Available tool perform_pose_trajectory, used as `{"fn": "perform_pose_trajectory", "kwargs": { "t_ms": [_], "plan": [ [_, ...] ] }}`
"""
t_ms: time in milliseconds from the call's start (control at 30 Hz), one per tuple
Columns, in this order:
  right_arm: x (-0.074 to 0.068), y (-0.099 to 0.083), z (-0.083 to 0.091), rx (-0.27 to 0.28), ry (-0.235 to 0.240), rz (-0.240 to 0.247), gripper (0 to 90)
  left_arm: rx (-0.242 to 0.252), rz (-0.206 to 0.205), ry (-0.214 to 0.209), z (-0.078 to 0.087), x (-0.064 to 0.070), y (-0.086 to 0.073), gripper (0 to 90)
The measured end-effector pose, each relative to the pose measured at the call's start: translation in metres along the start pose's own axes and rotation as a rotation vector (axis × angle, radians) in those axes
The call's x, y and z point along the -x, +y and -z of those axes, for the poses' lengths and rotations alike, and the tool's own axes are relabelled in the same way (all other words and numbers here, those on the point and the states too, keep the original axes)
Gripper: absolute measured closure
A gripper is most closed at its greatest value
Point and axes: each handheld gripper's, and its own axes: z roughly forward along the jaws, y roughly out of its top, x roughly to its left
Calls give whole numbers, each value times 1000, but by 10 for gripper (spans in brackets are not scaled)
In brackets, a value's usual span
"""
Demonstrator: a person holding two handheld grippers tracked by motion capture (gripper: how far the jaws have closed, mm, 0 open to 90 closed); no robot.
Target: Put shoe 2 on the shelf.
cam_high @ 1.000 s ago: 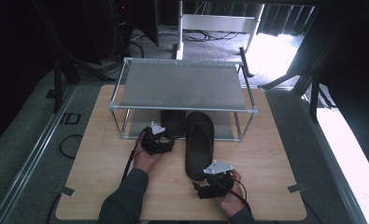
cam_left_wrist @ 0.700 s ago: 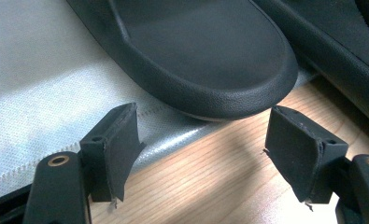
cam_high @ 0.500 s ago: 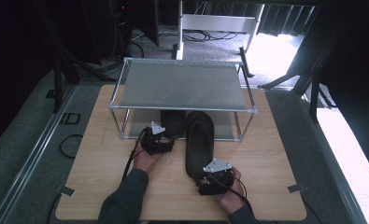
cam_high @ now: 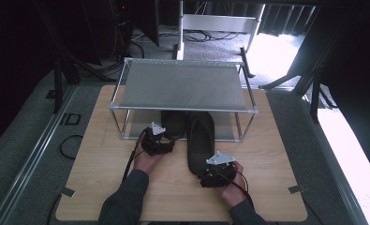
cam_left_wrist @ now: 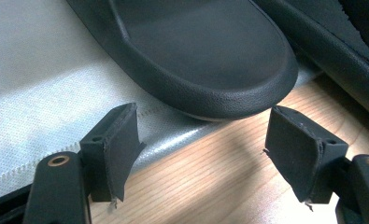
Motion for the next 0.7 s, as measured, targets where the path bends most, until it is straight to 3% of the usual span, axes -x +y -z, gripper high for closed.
{"fn": "perform_pose_trajectory", "kwargs": {
  "t_ms": [367, 700],
  "plan": [
    [-1, -10, -7, -62, 21, 7, 112, 0, 0, 0, 0, 0, 0, 267],
    [11, 3, -12, -10, -17, -10, 149, 0, 0, 1, 0, 0, 0, 267]
  ]
}}
